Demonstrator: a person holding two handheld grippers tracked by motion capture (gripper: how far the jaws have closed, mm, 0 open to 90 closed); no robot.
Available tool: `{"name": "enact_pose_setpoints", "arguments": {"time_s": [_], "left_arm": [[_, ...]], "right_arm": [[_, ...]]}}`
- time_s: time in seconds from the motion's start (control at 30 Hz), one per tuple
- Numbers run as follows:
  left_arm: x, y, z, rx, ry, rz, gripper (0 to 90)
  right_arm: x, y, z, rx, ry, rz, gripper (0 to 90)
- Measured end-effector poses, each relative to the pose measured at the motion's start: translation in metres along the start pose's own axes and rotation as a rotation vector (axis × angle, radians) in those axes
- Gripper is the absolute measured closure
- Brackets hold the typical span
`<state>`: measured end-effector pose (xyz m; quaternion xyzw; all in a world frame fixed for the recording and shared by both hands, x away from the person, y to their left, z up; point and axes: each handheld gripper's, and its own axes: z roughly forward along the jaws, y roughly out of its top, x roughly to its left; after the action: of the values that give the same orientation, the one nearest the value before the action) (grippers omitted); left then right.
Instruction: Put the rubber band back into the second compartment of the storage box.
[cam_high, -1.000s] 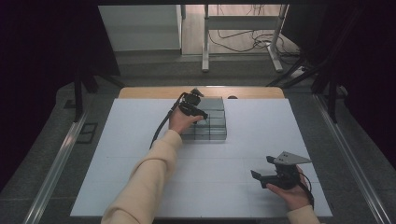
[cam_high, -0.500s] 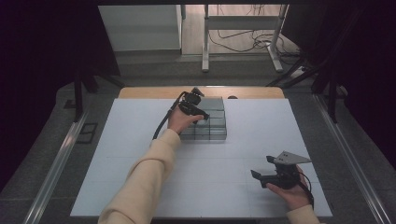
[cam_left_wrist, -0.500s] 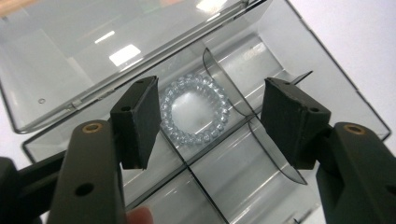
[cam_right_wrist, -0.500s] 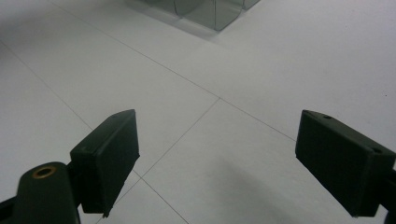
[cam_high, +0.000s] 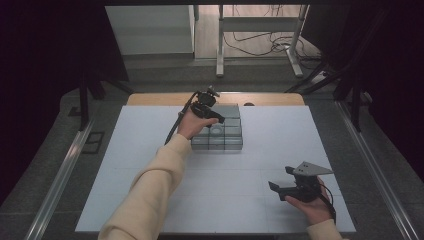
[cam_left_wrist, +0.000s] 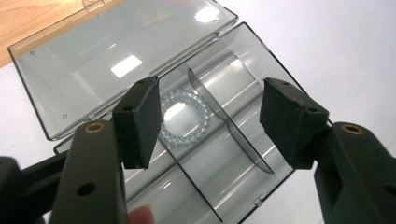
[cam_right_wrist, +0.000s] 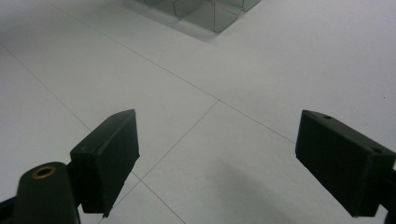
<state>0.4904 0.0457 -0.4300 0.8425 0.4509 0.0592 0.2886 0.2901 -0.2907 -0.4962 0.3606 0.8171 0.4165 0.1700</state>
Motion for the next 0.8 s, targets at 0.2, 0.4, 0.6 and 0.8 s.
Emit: {"name": "enact_pose_setpoints", "arguments": {"time_s": [0.2, 0.4, 0.6, 0.8], "left_arm": [[-0.002, -0.004, -0.001, 0.014, -0.008, 0.009, 38.8], [-0.010, -0.014, -0.015, -0.002, -0.026, 0.043, 39.4], [-0.015, -0.037, -0.028, -0.011, -0.029, 0.069, 39.6], [-0.018, -0.066, -0.045, -0.022, -0.019, 0.086, 39.7]], "right_arm": [[0.000, 0.002, 0.002, 0.002, 0.002, -0.005, 13.9], [-0.001, 0.002, 0.002, -0.004, 0.007, 0.004, 13.9], [-0.001, 0.001, 0.001, 0.002, 0.006, 0.005, 13.9], [-0.001, 0.000, 0.000, 0.003, -0.001, 0.005, 13.9]]}}
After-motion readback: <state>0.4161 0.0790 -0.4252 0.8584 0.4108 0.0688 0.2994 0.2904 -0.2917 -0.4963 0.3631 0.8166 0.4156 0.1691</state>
